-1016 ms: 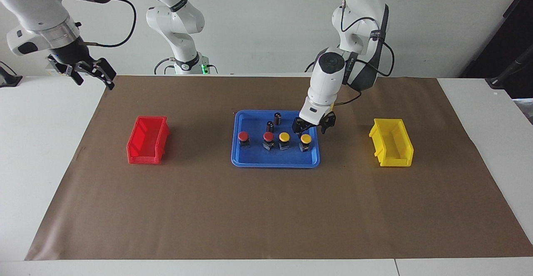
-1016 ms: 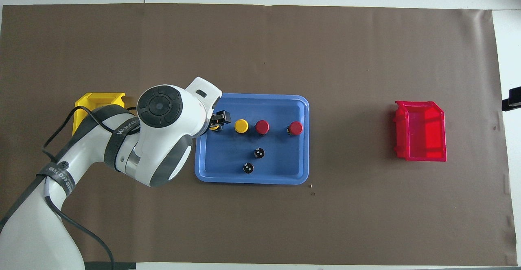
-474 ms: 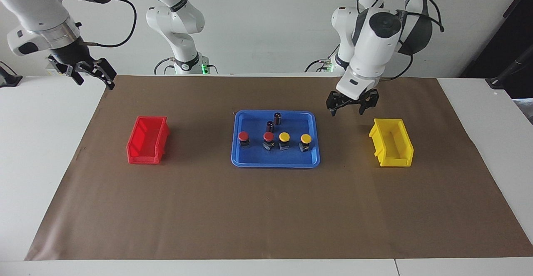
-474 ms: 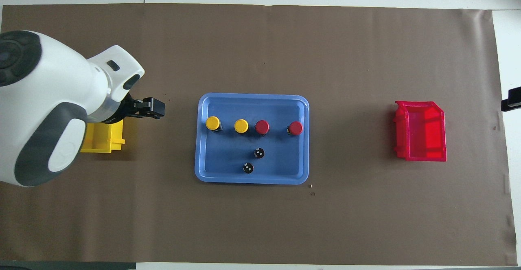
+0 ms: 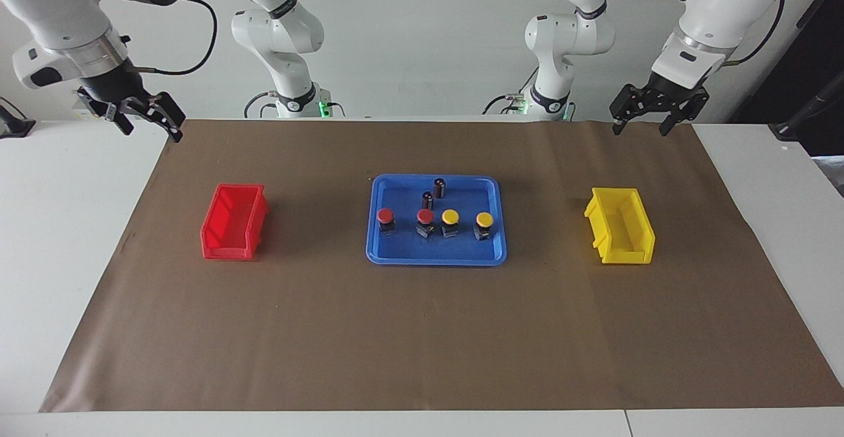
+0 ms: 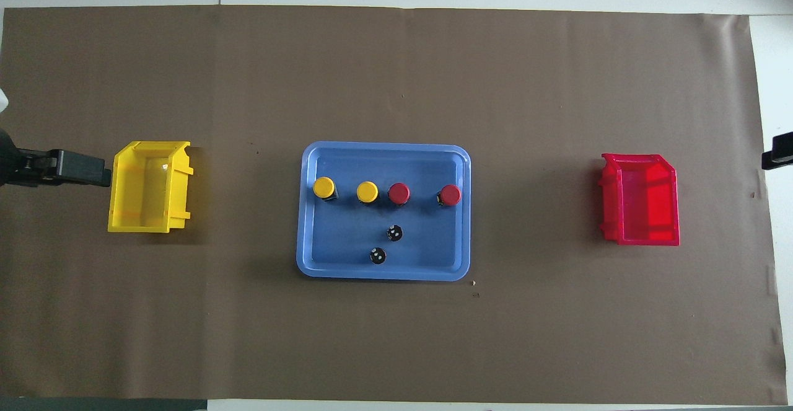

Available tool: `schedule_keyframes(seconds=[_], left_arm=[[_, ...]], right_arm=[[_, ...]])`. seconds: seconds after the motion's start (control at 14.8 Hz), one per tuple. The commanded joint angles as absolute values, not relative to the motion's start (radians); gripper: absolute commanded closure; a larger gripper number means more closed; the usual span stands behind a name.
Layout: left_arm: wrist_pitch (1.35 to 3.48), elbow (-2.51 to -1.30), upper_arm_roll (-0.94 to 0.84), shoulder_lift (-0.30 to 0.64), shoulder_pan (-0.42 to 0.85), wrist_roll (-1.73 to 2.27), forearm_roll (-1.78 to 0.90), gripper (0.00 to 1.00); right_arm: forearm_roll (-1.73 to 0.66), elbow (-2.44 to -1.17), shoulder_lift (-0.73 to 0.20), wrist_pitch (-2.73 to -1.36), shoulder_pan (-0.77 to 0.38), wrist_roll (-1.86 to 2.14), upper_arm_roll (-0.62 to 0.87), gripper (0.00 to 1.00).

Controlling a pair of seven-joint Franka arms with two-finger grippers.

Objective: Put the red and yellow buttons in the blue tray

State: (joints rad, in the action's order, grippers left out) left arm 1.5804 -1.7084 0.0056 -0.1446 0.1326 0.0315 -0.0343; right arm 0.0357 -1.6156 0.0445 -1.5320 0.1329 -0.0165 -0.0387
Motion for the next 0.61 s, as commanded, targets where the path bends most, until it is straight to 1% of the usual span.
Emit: schedule_keyframes(seconds=[0.0,0.2,0.41,0.54], left_arm=[[1.54,-1.649,-0.002,-0.121,0.121,0.014,-0.057,0.0],[1.557,-1.651,-0.003,-0.118,0.121,0.014,-0.048,0.0],[1.549,-1.622,-0.005,-0.085,0.121,0.014,-0.046,0.0],[1.542,-1.621,-0.005,-0.083,0.121,0.014,-0.048,0.0]], right_arm=[[0.037,-1.638,0.066,-1.534,0.135,0.008,-0.034,0.0],[0.04,-1.637,0.066,-1.508,0.135,0.011,-0.034,0.0],[0.04,-1.629,0.064,-1.502,0.137,0.034,-0.034,0.0],[0.041,-1.626,0.064,-1.502,0.135,0.037,-0.034,0.0]])
